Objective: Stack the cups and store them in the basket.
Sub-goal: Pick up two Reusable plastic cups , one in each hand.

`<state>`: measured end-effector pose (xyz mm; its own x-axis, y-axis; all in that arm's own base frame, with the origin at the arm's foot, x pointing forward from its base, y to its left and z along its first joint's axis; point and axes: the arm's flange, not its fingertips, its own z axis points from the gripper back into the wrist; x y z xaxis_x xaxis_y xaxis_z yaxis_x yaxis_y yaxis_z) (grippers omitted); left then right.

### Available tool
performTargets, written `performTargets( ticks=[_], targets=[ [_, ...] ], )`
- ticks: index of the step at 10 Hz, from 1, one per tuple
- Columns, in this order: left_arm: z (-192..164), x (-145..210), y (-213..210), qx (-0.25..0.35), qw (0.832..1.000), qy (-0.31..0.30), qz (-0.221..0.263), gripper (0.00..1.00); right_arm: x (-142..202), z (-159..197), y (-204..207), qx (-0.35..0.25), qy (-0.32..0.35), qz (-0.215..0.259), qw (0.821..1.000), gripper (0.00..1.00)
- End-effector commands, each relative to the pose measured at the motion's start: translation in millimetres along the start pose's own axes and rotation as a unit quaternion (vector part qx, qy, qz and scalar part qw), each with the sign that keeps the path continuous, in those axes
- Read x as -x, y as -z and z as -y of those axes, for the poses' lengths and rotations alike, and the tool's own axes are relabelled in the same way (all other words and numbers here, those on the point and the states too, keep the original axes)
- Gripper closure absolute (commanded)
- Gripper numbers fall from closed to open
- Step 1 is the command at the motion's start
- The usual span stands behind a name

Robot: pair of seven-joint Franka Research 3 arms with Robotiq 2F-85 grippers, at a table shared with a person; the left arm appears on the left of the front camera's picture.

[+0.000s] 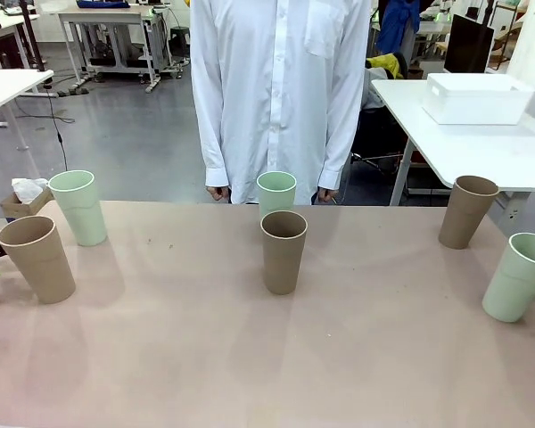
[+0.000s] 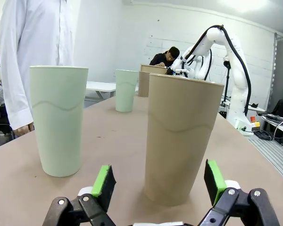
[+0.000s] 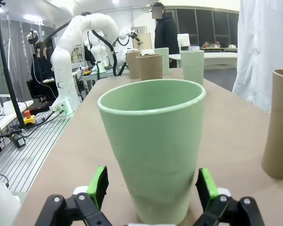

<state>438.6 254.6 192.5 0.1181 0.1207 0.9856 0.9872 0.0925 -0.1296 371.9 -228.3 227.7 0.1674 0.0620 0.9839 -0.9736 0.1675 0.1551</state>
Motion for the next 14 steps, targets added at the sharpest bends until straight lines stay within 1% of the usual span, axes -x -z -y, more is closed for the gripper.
performTargets(
  ticks=[1,2,4,7,11,14],
  targets=[
    [0,-1,10,-0.008,1.0,0.007,0.012,0.0,-6,0,9,0.018,0.011,-0.003,1.0,0.0],
    [0,-2,15,-0.001,1.0,0.008,0.015,0.0,-5,1,9,0.017,0.014,-0.002,1.0,0.0],
    [6,1,24,0.014,1.0,0.006,-0.001,0.0,-5,0,10,0.016,0.013,-0.003,1.0,0.0],
    [14,2,33,0.002,1.0,0.022,-0.014,0.0,-6,-2,15,0.016,0.013,0.0,1.0,0.0],
    [18,10,47,0.002,1.0,0.015,-0.02,0.0,-4,1,24,0.019,0.024,-0.002,1.0,0.0],
    [22,9,56,0.004,0.999,0.021,-0.025,0.0,-3,0,26,0.021,0.025,0.002,0.999,0.0]
  ],
)
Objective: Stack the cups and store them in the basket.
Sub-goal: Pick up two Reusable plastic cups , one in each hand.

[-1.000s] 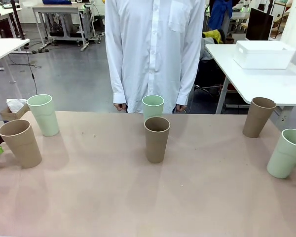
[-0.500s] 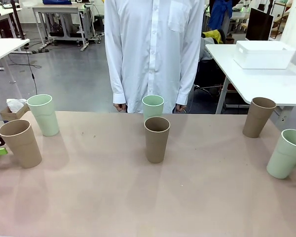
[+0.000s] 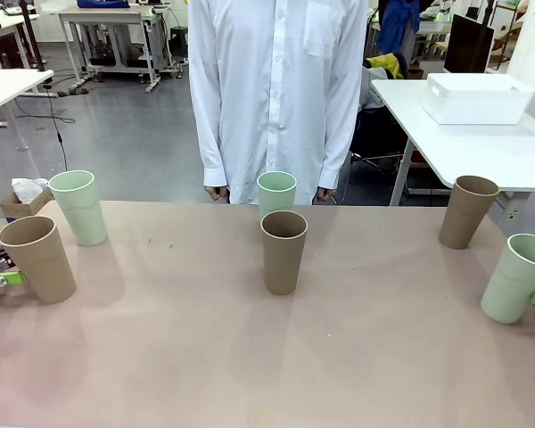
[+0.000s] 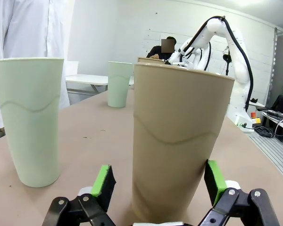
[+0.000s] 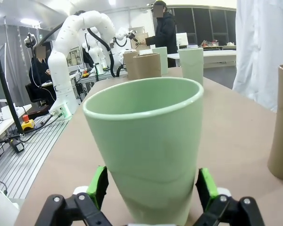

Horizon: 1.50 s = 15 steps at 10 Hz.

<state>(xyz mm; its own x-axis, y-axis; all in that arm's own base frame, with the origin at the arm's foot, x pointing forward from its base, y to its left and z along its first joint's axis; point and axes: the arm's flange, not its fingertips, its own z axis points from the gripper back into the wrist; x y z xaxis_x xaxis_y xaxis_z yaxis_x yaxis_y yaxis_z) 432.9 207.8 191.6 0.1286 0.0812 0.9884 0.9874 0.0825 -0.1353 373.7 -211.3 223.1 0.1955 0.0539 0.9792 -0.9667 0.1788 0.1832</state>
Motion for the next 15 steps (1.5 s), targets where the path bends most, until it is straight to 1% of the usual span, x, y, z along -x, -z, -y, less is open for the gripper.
performTargets(
  ticks=[1,4,8,15],
  targets=[
    [16,0,14,0.002,1.0,0.028,-0.006,0.0,-6,0,12,0.015,0.01,0.0,1.0,0.0],
    [25,3,25,0.005,0.999,0.041,-0.018,0.0,-6,-2,22,0.011,0.013,0.001,1.0,0.0],
    [32,8,35,0.009,0.998,0.042,-0.035,0.0,-5,-7,32,0.005,0.015,-0.002,1.0,0.0],
    [39,20,59,0.007,0.999,0.035,-0.022,0.0,-8,-15,47,0.002,0.016,0.001,1.0,0.0]
  ],
)
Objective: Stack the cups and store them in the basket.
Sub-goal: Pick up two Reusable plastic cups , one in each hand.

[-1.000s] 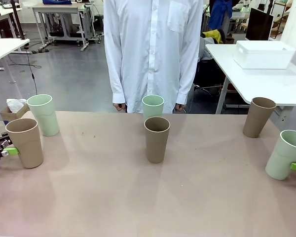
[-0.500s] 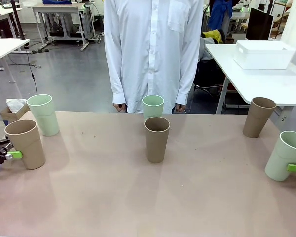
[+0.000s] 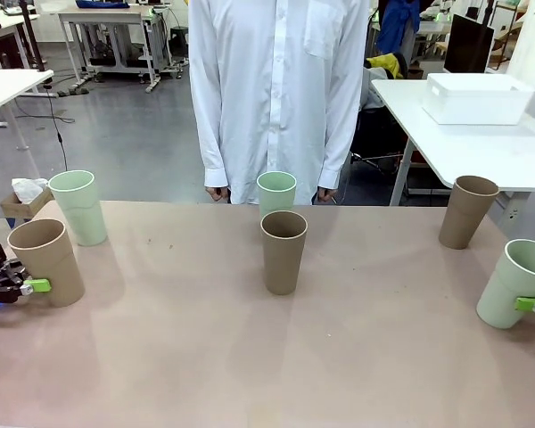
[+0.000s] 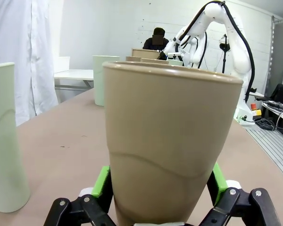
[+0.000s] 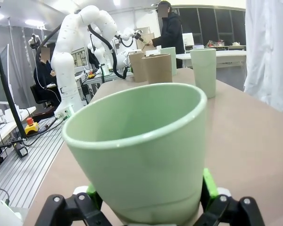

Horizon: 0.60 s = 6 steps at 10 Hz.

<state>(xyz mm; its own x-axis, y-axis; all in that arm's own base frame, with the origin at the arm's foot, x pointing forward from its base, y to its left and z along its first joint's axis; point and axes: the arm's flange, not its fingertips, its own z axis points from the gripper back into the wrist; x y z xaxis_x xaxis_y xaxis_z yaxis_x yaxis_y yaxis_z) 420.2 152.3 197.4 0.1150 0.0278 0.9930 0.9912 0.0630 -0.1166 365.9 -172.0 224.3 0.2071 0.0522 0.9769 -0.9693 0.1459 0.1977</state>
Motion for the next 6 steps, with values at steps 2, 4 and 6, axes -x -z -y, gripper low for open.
performTargets(
  ticks=[2,4,6],
  targets=[
    [22.0,18.7,12.4,-0.005,1.0,0.028,0.003,0.0,-4.5,2.2,10.4,0.018,0.011,0.006,1.0,0.0],
    [23.2,17.9,16.3,-0.009,0.999,0.034,0.005,0.0,-4.0,3.7,11.5,0.018,0.012,0.01,1.0,0.0],
    [24.1,17.1,18.6,-0.006,0.999,0.049,0.003,0.0,-3.2,4.3,12.2,0.018,0.013,0.01,1.0,0.0]
  ],
)
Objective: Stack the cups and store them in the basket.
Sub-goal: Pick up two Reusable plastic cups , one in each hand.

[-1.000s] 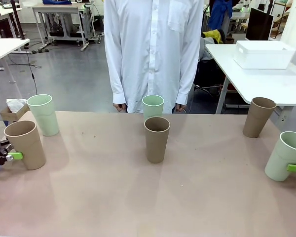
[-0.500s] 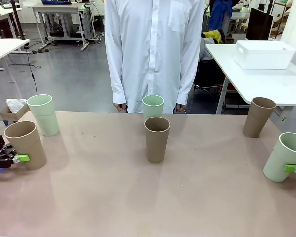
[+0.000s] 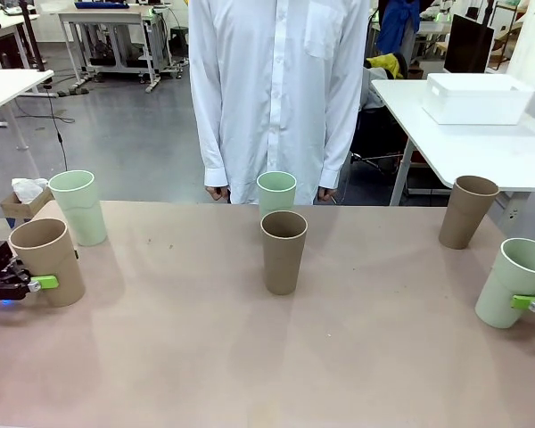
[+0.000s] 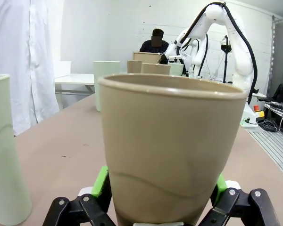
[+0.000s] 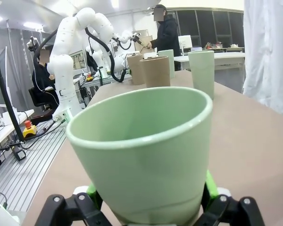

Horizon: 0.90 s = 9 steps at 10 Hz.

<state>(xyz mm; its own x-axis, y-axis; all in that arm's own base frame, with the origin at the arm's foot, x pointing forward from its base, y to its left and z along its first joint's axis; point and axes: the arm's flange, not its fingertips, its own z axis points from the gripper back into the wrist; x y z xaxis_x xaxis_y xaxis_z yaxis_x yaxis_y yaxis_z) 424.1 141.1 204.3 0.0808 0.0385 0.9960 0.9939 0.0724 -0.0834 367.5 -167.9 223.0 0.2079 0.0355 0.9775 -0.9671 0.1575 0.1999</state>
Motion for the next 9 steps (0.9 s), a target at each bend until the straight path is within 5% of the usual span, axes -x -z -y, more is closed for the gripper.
performTargets(
  ticks=[1,5,6,7,8,9],
  targets=[
    [28.3,21.8,5.6,-0.003,0.999,0.036,-0.004,0.0,-3.9,3.0,8.8,0.011,0.011,0.002,1.0,0.0],
    [29.0,22.2,3.9,0.0,0.999,0.026,-0.029,0.0,-2.2,3.4,9.9,0.008,0.012,-0.001,1.0,0.0],
    [30.0,22.5,2.5,0.0,0.999,0.03,-0.028,0.0,-0.9,3.2,10.6,0.006,0.007,-0.002,1.0,0.1],
    [30.6,21.1,1.9,-0.004,0.999,0.037,-0.02,0.19,-1.3,3.4,10.5,0.006,0.008,-0.001,1.0,0.2],
    [31.7,19.3,1.2,-0.005,0.999,0.046,-0.013,0.19,-1.5,4.0,10.3,0.007,0.007,0.0,1.0,0.3],
    [33.2,17.3,0.9,0.002,0.999,0.047,-0.001,0.38,-2.0,4.8,10.2,0.005,0.007,0.0,1.0,0.4]
  ],
)
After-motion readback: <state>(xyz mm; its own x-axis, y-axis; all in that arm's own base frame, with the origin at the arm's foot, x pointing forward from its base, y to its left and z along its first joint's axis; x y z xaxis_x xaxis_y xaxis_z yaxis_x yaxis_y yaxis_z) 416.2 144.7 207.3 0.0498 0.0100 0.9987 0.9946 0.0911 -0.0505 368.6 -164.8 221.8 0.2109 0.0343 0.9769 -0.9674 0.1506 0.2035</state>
